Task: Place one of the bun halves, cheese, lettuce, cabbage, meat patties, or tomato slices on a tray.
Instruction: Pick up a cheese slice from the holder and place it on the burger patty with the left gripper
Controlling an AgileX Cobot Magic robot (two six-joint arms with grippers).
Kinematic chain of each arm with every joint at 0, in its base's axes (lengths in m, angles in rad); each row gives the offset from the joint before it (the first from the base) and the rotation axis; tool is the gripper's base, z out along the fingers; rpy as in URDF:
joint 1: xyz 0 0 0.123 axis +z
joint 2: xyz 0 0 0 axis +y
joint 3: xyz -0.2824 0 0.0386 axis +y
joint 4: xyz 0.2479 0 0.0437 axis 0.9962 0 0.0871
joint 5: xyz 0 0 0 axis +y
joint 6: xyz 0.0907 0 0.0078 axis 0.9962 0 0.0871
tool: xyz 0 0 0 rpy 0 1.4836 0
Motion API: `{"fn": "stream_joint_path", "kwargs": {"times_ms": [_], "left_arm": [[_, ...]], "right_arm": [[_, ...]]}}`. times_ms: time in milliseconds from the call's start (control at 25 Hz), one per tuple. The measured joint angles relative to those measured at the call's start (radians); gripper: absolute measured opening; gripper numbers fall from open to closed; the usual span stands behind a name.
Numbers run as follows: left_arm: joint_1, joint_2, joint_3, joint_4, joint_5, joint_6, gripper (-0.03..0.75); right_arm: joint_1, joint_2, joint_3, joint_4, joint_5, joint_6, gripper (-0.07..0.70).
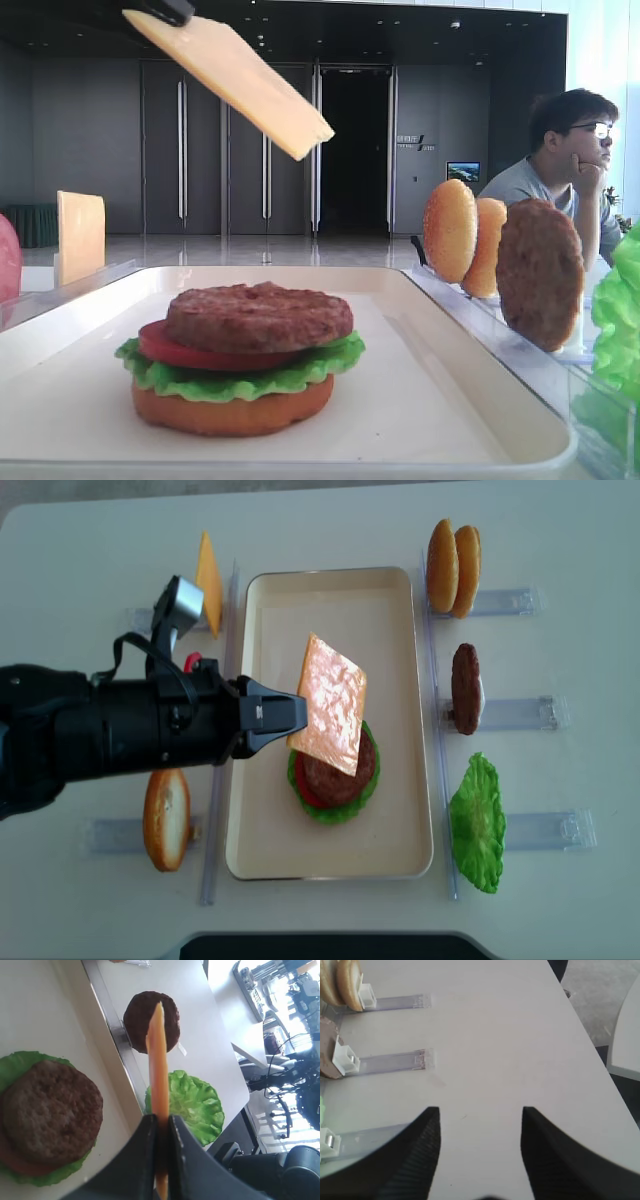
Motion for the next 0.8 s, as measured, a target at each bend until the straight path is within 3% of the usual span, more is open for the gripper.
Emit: {"fn": "stream_joint_path", "kwargs": {"times_ms": [120, 320, 560, 800], "left_arm": [[0.0, 0.0, 0.05, -0.085, 0.008, 0.079, 0.03], [0.0, 0.0, 0.109, -0.105, 0.007, 0.157, 0.03], [0.0, 0.005, 0.124, -0.111, -0.027, 0.193, 0.03], [0.0, 0.109, 0.125, -0.117, -0.006, 0.239, 0.03]], "right_arm": [[0.001, 0.0, 0.0, 0.0, 0.0, 0.0, 0.352], [0.001, 0.0, 0.0, 0.0, 0.0, 0.0, 0.352], [0.001, 0.0, 0.0, 0.0, 0.0, 0.0, 0.352], [0.001, 0.0, 0.0, 0.0, 0.0, 0.0, 0.352]]}}
